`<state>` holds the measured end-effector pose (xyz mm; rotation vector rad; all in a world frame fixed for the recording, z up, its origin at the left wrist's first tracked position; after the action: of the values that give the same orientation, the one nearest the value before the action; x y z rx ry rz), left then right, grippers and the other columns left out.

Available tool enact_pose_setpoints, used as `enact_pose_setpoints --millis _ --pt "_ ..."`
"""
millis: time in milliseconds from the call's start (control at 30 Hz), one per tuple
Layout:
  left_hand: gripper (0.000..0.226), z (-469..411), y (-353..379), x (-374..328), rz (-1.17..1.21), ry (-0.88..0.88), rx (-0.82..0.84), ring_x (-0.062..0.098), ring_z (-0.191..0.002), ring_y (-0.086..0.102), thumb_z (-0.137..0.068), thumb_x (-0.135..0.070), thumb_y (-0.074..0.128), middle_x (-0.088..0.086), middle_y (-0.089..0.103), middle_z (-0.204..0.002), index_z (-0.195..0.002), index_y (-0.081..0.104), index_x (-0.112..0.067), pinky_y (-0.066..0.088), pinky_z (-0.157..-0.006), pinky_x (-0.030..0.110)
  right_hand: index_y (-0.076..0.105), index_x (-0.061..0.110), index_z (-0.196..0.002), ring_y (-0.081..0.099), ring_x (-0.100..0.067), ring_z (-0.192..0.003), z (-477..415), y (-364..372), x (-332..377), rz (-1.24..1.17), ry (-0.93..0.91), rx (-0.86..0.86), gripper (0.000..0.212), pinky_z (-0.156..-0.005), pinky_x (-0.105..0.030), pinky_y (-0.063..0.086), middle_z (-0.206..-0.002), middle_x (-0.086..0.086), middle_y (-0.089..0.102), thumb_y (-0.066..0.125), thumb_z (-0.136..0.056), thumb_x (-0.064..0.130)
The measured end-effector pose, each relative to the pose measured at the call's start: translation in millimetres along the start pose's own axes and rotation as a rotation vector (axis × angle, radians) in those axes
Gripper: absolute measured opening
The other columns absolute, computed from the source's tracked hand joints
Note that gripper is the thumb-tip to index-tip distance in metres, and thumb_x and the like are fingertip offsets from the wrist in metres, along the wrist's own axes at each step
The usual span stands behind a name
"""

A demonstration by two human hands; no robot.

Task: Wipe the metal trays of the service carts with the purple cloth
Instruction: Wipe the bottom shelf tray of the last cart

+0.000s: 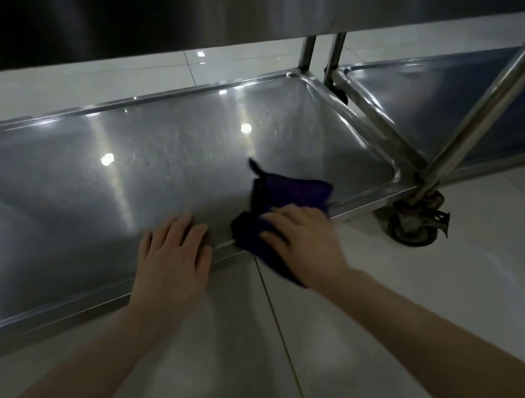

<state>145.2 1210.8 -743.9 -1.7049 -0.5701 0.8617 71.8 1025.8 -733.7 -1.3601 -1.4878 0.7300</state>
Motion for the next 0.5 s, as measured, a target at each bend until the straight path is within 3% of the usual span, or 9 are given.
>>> enact_pose_setpoints --millis 100,200,300,400,500 --pt "0.046 7 -3 20 0.012 0.077 0.122 0.023 -0.139 0.036 -0.100 -0.033 0.039 0.002 0.036 -0.152 -0.142 0.044 -0.017 0.027 -0.115 0.039 0.070 0.020 -0.113 0.065 -0.026 -0.091 -1 19 62 -0.066 -0.150 0.018 0.034 -0.083 -0.037 0.049 -0.109 -0.003 0.069 0.052 -0.092 0.040" --pt "0.047 30 -20 52 -0.074 0.145 0.206 0.020 -0.136 0.039 -0.098 -0.040 0.045 -0.003 0.033 -0.154 -0.143 0.043 -0.027 0.032 -0.111 0.035 0.071 0.015 -0.113 0.067 -0.029 -0.091 0 5 45 -0.050 -0.246 0.054 0.034 -0.082 -0.040 0.052 -0.110 -0.007 0.070 0.055 -0.091 0.035" --pt "0.051 65 -36 82 -0.094 0.099 0.240 0.022 -0.136 0.039 -0.096 -0.037 0.051 -0.003 0.033 -0.153 -0.145 0.040 -0.026 0.037 -0.107 0.038 0.069 0.009 -0.116 0.065 -0.035 -0.092 3 -20 -27 0.022 -0.012 0.060 0.029 -0.081 -0.044 0.051 -0.110 -0.013 0.069 0.063 -0.092 0.025" --pt "0.059 90 -45 102 -0.077 0.024 0.260 0.021 -0.139 0.032 -0.094 -0.034 0.055 -0.002 0.028 -0.156 -0.148 0.033 -0.024 0.034 -0.110 0.038 0.060 0.012 -0.130 0.057 -0.039 -0.106 8 -38 -88 0.179 0.308 0.145 0.037 -0.088 -0.047 0.044 -0.126 -0.016 0.060 0.054 -0.097 0.030" --pt "0.056 103 -52 105 -0.061 -0.021 0.243 0.021 -0.135 0.039 -0.094 -0.036 0.054 -0.002 0.034 -0.152 -0.146 0.037 -0.025 0.035 -0.108 0.034 0.059 0.014 -0.131 0.055 -0.040 -0.106 7 -40 -73 0.271 0.327 0.209 0.039 -0.085 -0.048 0.045 -0.126 -0.016 0.059 0.052 -0.098 0.034"
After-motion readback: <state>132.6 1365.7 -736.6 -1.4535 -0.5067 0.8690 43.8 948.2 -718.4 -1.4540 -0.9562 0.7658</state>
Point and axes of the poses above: each hand's wrist, its own z-axis away from the middle knuckle, its own y-axis out of the palm, x = y × z, the point moved 6 cm from there along -z, towards the middle knuckle
